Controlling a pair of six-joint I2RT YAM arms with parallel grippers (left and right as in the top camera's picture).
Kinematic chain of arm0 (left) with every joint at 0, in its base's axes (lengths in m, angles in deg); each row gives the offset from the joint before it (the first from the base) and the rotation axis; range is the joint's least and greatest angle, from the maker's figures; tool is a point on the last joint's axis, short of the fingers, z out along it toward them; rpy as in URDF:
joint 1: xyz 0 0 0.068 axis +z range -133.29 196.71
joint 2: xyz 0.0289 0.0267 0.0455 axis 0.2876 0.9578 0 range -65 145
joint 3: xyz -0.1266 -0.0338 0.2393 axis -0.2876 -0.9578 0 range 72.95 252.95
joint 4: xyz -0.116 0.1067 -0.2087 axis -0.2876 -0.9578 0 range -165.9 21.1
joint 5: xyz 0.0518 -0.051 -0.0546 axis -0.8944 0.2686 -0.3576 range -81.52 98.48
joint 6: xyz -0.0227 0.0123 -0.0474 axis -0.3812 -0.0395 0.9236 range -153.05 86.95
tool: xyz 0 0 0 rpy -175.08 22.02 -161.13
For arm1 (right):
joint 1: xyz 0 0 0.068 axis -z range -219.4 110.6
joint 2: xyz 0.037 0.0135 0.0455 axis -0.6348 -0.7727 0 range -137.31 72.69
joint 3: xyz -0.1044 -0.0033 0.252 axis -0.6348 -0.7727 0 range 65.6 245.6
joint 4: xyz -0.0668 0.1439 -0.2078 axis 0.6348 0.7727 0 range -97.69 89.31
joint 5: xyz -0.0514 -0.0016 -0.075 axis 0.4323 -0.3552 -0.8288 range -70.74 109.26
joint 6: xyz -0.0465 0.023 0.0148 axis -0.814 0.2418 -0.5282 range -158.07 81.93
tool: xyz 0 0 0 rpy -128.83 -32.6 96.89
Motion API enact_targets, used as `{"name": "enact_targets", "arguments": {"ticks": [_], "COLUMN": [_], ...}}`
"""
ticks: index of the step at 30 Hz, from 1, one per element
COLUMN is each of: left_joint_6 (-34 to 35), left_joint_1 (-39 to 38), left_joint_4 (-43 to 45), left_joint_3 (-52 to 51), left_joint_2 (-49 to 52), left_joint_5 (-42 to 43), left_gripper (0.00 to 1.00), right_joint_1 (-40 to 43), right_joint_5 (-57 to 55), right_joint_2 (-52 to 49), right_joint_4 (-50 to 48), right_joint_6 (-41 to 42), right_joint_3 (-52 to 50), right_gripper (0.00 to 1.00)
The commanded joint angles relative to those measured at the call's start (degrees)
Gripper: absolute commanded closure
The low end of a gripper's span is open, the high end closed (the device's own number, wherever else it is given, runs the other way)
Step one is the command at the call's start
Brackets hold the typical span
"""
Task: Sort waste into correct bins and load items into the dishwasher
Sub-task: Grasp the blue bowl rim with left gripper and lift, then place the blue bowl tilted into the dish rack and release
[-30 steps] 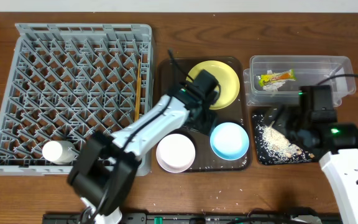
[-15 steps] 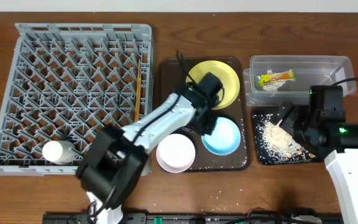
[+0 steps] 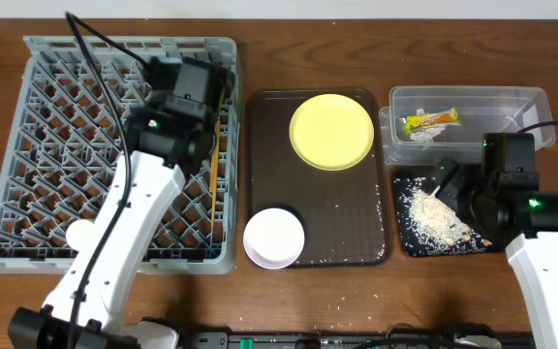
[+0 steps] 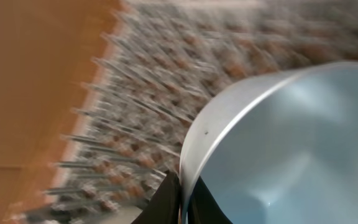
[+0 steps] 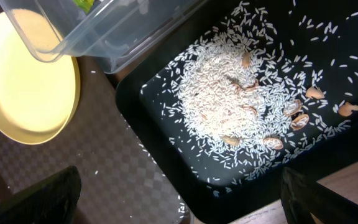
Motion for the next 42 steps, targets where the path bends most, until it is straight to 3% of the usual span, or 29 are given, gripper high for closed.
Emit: {"name": "enact_targets", "arguments": {"ticks": [1, 4, 13, 22, 26, 31, 36, 42], "left_joint_6": [-2.27, -4.48, -6.82, -6.78, -5.16, 7.06, 7.54, 9.86], "left_joint_1": [2.84, 3.8, 2.73, -3.08, -3.89, -4.28, -4.42, -6.21], "left_joint_4": [3.43, 6.69, 9.84, 9.79, 5.35, -5.7, -7.04, -8.48], "left_joint_3": [0.5, 0.5, 0.5, 0.46, 0.46, 0.46, 0.46, 0.52], "left_joint_2": [3.1, 6.51, 23.04, 25.31, 25.31, 25.31, 25.31, 24.41], "left_joint_5": [-18.69, -26.23, -33.53, -33.75, -33.75, -33.53, -24.63, -23.34], "left_gripper": [0.93, 0.92, 0.93, 0.92, 0.92, 0.84, 0.69, 0.52], "right_joint_1": [0.31, 0.31, 0.31, 0.31, 0.31, 0.31, 0.31, 0.31], "right_joint_5": [-0.59, -0.57, -0.57, -0.59, -0.59, -0.59, -0.59, -0.59], "right_joint_2": [0.0, 0.0, 0.0, 0.0, 0.0, 0.0, 0.0, 0.0], "right_joint_4": [0.11, 0.11, 0.11, 0.11, 0.11, 0.11, 0.11, 0.11], "right_joint_6": [0.52, 0.52, 0.52, 0.52, 0.52, 0.52, 0.52, 0.52], "right_joint_3": [0.11, 0.11, 0.11, 0.11, 0.11, 0.11, 0.11, 0.11], "right_gripper": [0.01, 0.01, 0.01, 0.01, 0.01, 0.01, 0.01, 0.01]}}
